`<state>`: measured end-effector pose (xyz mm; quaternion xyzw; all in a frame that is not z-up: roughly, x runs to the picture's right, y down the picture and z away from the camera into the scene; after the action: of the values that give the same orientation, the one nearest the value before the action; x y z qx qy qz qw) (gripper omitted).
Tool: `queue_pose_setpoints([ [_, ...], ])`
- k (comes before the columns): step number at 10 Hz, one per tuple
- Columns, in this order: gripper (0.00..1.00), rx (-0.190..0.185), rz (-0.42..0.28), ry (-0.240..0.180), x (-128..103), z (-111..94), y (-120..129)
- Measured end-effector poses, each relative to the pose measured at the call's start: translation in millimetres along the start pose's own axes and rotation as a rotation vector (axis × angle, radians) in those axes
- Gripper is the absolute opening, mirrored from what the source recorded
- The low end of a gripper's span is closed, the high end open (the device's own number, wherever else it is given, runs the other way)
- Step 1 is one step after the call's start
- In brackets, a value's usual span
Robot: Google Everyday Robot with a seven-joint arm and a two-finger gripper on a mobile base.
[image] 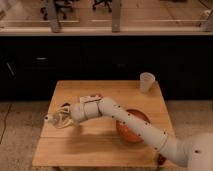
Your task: Stand the bottle upright
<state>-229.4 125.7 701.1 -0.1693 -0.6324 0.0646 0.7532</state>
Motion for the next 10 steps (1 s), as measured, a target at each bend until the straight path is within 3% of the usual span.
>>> queue_pose_setpoints([
  [10, 0.0, 0.024, 0.047, -0.072, 16.6, 9.2, 3.9],
])
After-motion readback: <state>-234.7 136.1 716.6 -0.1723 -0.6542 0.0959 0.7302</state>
